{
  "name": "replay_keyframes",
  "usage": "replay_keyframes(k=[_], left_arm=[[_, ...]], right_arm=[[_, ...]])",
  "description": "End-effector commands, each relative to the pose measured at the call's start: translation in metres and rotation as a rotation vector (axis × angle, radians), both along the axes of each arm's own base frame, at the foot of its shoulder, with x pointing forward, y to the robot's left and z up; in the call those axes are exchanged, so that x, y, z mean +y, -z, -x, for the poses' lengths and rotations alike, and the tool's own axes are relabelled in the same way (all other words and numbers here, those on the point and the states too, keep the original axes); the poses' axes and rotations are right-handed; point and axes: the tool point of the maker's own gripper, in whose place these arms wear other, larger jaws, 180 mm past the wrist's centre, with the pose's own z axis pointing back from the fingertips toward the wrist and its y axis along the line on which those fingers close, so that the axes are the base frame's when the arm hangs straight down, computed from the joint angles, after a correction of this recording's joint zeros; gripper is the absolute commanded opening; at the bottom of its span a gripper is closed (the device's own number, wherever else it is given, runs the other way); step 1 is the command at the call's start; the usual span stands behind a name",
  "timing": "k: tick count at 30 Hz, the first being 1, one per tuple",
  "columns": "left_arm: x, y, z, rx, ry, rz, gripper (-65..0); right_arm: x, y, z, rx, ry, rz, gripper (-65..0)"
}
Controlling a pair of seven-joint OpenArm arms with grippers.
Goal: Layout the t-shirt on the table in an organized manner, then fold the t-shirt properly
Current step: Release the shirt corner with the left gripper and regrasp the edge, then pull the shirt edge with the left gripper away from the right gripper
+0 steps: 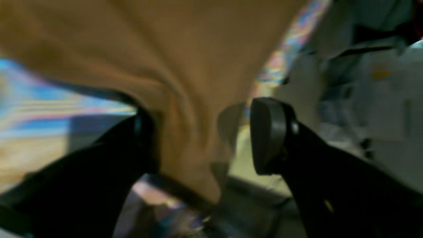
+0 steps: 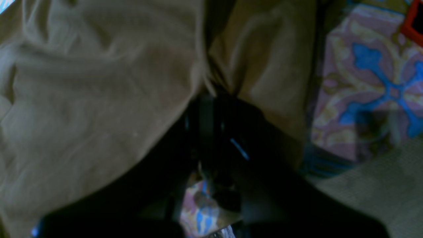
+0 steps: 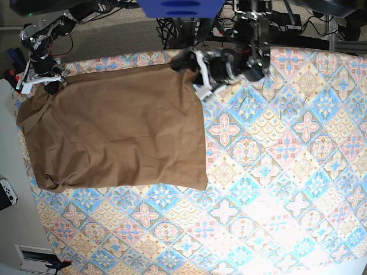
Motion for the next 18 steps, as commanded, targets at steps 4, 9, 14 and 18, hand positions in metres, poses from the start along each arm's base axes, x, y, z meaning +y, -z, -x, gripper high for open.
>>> replay_keyframes(k=[4, 9, 14, 18], left_arm=[[0.013, 0.026, 0.033, 0.113, 0.095, -0.142, -28.2], [0.014, 0.024, 0.028, 0.102, 0.091, -0.140, -29.7], [0.024, 0.020, 0.005, 0.060, 0.031, -0.139, -55.4], [0.040, 0.016, -0.017, 0.028, -0.030, -0.154, -65.0]], right_arm=[[-0.008, -0.014, -0.006, -0.045, -0.001, 0.033, -65.0], [-0.007, -0.014, -0.007, -0.045, -0.005, 0.032, -65.0], [0.012, -0.013, -0.024, -0.047, -0.083, 0.023, -65.0], [0.016, -0.012, -0.028, -0.049, -0.101, 0.021, -65.0]])
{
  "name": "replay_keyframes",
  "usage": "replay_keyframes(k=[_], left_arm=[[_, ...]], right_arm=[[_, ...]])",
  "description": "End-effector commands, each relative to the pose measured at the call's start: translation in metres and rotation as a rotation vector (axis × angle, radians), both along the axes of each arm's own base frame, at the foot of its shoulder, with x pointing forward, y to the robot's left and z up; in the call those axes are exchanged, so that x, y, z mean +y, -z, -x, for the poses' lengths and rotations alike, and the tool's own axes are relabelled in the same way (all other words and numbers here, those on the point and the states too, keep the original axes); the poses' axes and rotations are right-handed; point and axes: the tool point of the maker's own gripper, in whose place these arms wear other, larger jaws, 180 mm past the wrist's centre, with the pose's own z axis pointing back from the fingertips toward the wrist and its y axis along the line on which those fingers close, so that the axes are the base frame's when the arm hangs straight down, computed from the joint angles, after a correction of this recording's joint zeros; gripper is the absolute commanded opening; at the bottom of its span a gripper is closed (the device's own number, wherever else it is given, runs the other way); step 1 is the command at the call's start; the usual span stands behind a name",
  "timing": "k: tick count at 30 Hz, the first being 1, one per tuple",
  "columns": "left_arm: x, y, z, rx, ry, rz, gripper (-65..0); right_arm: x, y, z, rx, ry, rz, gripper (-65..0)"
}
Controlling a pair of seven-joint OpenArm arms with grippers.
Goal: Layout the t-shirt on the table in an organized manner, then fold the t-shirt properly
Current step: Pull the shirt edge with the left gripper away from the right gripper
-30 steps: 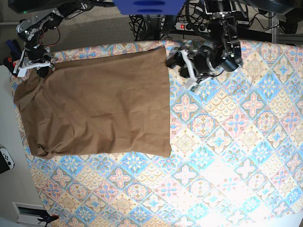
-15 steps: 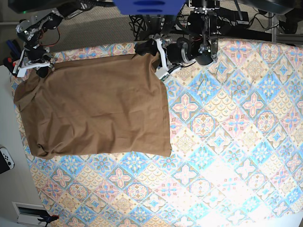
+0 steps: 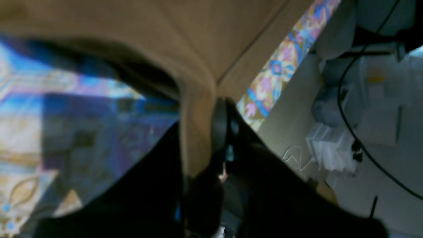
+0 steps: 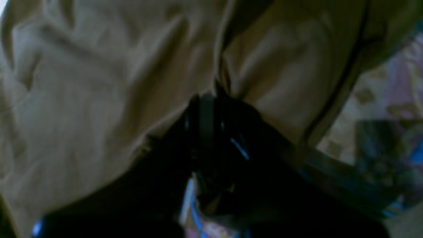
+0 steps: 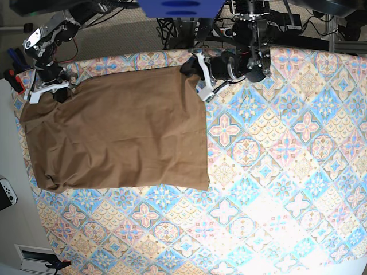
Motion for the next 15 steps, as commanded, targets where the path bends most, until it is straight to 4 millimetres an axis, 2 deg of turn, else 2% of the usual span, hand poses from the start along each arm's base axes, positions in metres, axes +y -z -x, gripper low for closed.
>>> replay_keyframes(k=[1, 5, 7, 9, 12, 15], left_arm=[[0.017, 0.008, -0.003, 0.009, 0.003, -0.091, -65.0], [0.027, 0.008, -0.006, 0.001, -0.002, -0.109, -65.0], [0.039, 0.004, -0.016, -0.030, -0.010, -0.131, -65.0], [0.059, 0.005, -0.023, -0.029, -0.071, -0.154, -65.0], [0.094, 0.002, -0.039, -0.039, -0.157, -0.202, -65.0], [0.130, -0.002, -0.049, -0.035, -0.180, -0.275, -65.0]], right_arm=[[-0.009, -0.014, -0.006, -0.046, -0.001, 0.033, -65.0], [-0.009, -0.015, -0.006, -0.046, -0.001, 0.034, -65.0], [-0.009, -0.015, -0.006, -0.046, -0.001, 0.034, -65.0], [-0.008, -0.015, -0.006, -0.047, -0.002, 0.035, -65.0], [-0.007, -0.029, -0.014, -0.072, -0.025, 0.074, -65.0], [0.009, -0.046, -0.028, -0.098, -0.100, 0.119, -65.0]])
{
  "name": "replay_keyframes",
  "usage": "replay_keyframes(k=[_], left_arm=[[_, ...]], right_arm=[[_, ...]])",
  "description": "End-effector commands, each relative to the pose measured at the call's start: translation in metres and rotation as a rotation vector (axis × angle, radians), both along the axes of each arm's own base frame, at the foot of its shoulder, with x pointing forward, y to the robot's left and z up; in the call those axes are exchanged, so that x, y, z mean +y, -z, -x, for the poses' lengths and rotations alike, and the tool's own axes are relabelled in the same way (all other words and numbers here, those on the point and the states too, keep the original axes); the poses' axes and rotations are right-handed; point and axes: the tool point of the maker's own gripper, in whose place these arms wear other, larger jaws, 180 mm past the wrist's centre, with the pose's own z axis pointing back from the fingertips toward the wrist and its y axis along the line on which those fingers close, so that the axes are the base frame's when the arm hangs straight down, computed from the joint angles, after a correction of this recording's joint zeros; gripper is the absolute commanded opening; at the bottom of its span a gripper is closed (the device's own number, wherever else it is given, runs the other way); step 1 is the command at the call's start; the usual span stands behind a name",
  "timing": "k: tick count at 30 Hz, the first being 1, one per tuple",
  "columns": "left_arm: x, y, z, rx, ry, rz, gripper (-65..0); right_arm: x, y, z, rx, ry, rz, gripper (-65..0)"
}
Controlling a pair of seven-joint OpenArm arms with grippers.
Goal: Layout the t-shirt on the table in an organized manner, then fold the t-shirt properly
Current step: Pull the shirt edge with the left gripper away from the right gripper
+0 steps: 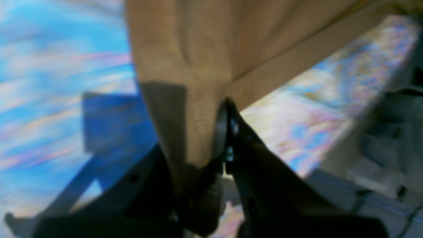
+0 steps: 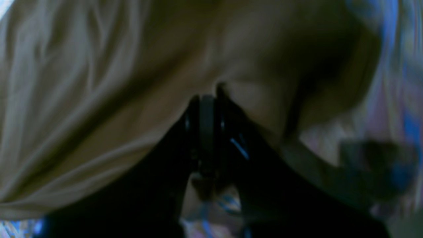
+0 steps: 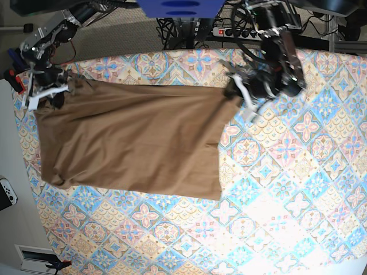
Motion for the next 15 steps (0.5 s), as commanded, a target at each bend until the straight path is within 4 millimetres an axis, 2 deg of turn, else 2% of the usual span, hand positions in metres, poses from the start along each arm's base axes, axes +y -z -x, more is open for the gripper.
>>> replay_keyframes(k=[1, 4, 8, 13, 15], left_arm=[[0.020, 0.003, 0.002, 0.031, -0.013, -0.076, -65.0], [0.042, 0.000, -0.001, 0.031, -0.042, -0.114, -65.0], [0.049, 0.002, 0.003, 0.040, -0.044, -0.130, -65.0], [0.051, 0.009, 0.019, 0.075, -0.045, -0.135, -65.0], [0.051, 0.011, 0.023, 0.085, -0.044, -0.136, -65.0]], right_arm=[[0.002, -0.017, -0.008, -0.052, -0.031, 0.030, -65.0], [0.016, -0.030, -0.016, -0.074, -0.089, 0.066, -65.0], [0.026, -0.020, -0.007, -0.053, -0.086, 0.038, -65.0], [0.031, -0.003, 0.021, 0.011, -0.079, 0.017, -65.0], [0.025, 0.002, 0.037, 0.034, -0.044, 0.015, -65.0]])
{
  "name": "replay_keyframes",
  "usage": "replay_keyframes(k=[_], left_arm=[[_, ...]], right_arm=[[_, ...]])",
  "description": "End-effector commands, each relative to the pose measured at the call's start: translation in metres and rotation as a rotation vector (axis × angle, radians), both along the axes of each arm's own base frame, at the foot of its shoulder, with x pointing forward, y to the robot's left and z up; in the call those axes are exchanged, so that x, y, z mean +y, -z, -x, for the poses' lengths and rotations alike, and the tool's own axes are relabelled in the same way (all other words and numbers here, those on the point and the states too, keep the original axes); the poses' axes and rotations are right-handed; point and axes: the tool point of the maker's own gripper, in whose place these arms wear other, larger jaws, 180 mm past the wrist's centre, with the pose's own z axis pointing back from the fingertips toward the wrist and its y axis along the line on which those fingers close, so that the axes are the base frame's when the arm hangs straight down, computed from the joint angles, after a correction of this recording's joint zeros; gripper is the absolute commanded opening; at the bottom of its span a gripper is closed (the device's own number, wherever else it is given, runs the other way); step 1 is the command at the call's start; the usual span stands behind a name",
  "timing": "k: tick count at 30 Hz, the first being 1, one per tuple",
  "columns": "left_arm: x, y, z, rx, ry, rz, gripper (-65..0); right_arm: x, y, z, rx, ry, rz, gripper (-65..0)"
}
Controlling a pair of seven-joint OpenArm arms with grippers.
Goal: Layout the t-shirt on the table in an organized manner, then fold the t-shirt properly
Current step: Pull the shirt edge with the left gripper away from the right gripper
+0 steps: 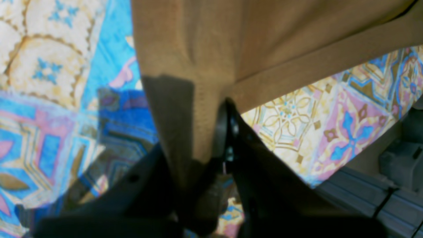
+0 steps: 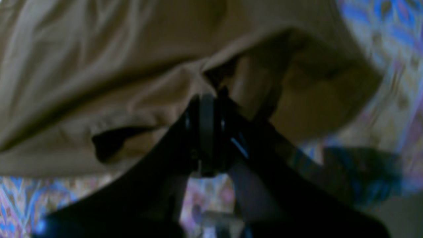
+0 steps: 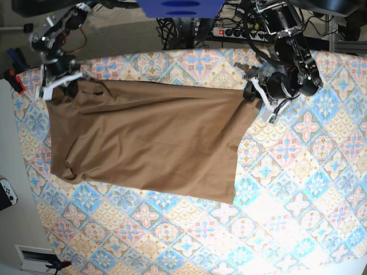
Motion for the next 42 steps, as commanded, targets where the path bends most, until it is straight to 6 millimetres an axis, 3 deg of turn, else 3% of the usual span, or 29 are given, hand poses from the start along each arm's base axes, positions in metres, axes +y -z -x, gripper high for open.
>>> replay_keyframes(k=[1, 9, 18, 22, 29, 42], left_arm=[[0.013, 0.010, 0.017, 0.081, 0.014, -0.072, -65.0], [0.022, -0.007, 0.013, 0.025, 0.027, -0.127, -65.0], [0.024, -0.003, 0.021, 0.075, 0.044, -0.143, -65.0], [0.024, -0.003, 0.022, 0.079, 0.044, -0.145, -65.0], [0.034, 0.003, 0.027, 0.116, 0.043, -0.215, -65.0], [0.036, 0.002, 0.026, 0.116, 0.042, -0.225, -65.0]], right_arm=[[-0.012, -0.014, -0.002, -0.045, 0.021, 0.031, -65.0], [-0.028, -0.012, 0.022, -0.034, 0.110, 0.038, -65.0], [-0.042, -0.013, 0.041, -0.034, 0.180, 0.049, -65.0], [-0.063, -0.015, 0.063, -0.039, 0.284, 0.051, -65.0], [-0.079, -0.006, 0.093, 0.048, 0.405, 0.016, -65.0], [-0.065, -0.020, 0.059, 0.016, 0.295, 0.046, -65.0]])
